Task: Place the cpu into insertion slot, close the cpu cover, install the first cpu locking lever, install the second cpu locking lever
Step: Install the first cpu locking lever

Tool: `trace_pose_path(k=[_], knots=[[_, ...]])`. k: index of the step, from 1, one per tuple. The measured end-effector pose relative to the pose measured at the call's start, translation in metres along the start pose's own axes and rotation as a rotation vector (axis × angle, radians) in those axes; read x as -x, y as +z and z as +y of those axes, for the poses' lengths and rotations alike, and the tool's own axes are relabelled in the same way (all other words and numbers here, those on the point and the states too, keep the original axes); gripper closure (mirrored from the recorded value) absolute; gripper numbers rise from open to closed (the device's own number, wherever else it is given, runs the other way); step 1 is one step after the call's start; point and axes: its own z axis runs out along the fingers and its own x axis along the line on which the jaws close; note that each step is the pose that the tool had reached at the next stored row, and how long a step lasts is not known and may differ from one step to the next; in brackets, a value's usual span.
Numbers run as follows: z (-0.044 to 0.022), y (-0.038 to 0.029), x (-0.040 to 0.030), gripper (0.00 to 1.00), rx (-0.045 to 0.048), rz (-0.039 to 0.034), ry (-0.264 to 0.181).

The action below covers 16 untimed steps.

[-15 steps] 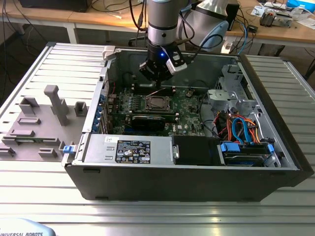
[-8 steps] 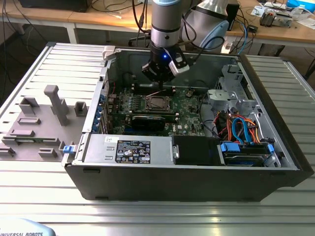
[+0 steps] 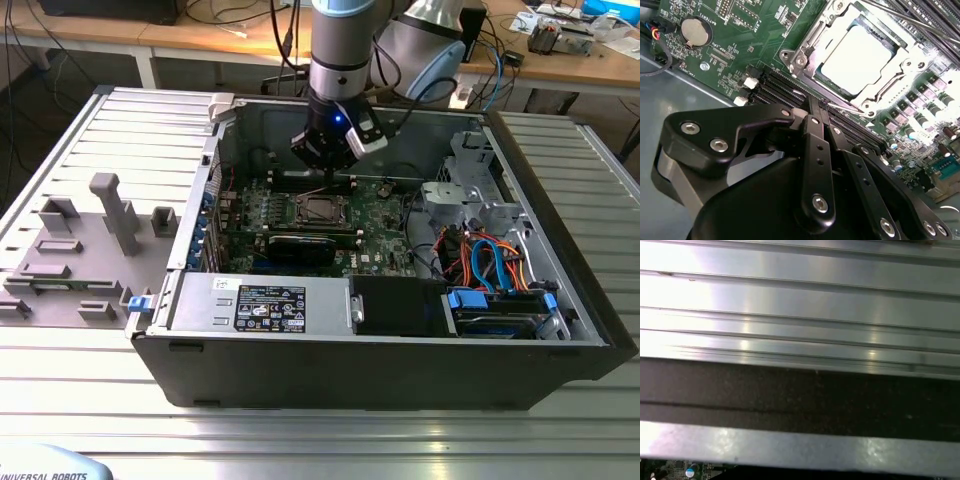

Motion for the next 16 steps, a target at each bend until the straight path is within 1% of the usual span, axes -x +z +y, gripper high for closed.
trace_pose_path(k=[10,16], knots=[[-0.0001,0.0007,0.0,0.89,-0.0001,0.0,0.0],[-0.0003,0.0033,0.0015,0.89,0.0022,-0.0002,0.0]])
